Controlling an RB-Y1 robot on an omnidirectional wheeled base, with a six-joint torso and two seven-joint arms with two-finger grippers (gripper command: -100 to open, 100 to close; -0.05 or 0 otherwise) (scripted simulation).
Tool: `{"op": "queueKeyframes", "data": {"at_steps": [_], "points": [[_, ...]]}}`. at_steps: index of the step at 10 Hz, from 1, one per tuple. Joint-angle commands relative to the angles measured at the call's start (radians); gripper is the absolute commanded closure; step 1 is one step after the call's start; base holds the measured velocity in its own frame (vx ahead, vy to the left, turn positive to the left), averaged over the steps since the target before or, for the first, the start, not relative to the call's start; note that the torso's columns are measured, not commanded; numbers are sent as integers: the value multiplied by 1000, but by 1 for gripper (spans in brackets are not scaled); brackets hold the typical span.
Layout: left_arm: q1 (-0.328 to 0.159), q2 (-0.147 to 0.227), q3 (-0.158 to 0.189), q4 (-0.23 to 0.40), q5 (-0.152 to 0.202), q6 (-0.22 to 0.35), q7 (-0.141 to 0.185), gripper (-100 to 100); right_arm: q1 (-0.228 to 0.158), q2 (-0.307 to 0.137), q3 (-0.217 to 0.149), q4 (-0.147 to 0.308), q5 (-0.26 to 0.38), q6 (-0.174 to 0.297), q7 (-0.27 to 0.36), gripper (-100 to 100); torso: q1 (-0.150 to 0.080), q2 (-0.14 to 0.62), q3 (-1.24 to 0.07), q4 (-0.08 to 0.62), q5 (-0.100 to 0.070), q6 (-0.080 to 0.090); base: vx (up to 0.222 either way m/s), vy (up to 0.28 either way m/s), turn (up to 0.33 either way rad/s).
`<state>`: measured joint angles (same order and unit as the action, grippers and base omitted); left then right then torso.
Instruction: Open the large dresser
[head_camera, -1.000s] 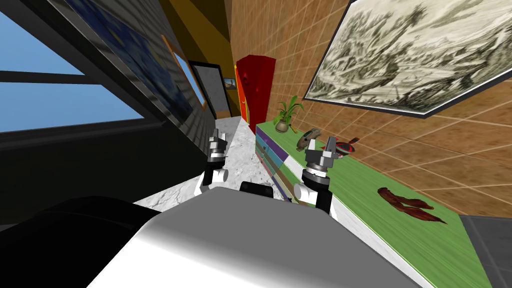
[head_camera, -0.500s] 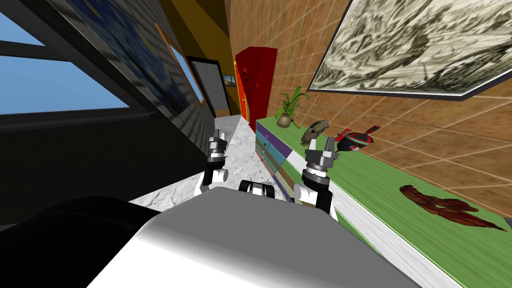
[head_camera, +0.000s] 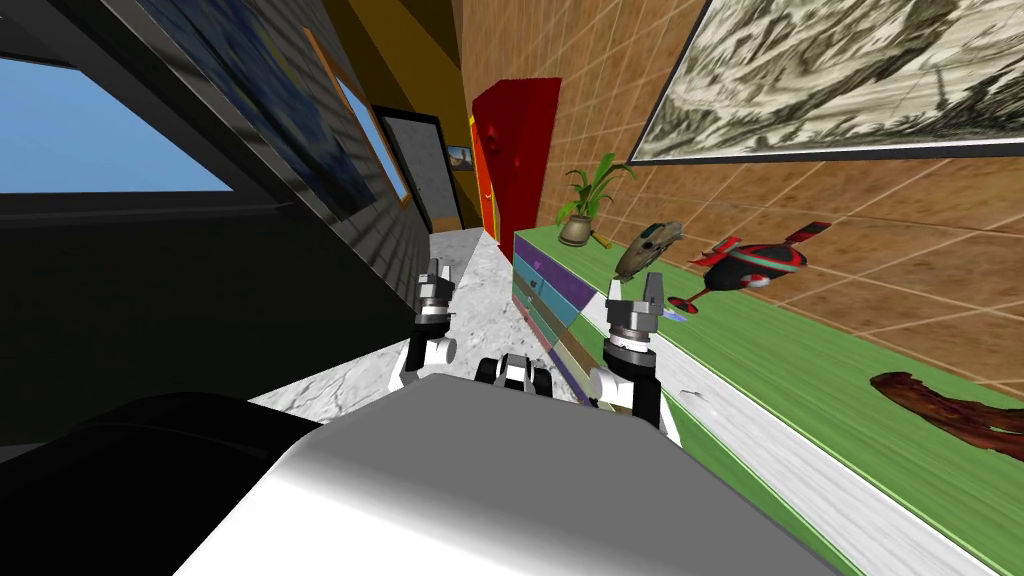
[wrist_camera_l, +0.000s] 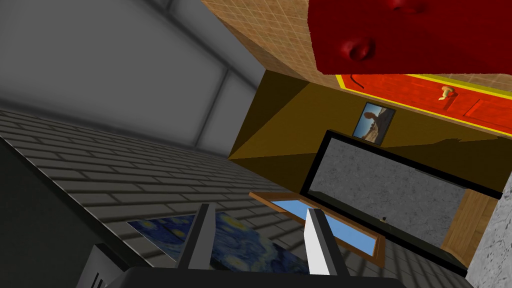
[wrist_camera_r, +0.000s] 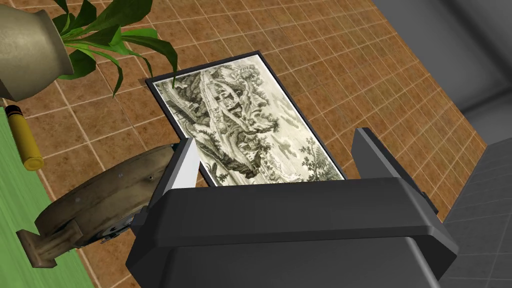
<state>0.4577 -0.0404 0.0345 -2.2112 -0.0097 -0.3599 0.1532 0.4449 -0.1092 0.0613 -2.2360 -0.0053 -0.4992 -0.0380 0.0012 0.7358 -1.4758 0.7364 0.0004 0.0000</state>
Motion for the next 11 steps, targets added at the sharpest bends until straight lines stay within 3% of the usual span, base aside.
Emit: {"op": "queueKeyframes", "data": {"at_steps": [1, 11], "points": [[0, 0, 0, 0, 0, 0, 0, 0, -14, -52, 7, 33, 57, 7, 53, -100, -1, 1, -1, 1, 0, 0, 44, 32, 35], [0, 0, 0, 0, 0, 0, 0, 0, -88, -294, 23, 172, 336, 61, 306, -100, -2, 2, 0, 1, 0, 0, 55, 44, 39]]}}
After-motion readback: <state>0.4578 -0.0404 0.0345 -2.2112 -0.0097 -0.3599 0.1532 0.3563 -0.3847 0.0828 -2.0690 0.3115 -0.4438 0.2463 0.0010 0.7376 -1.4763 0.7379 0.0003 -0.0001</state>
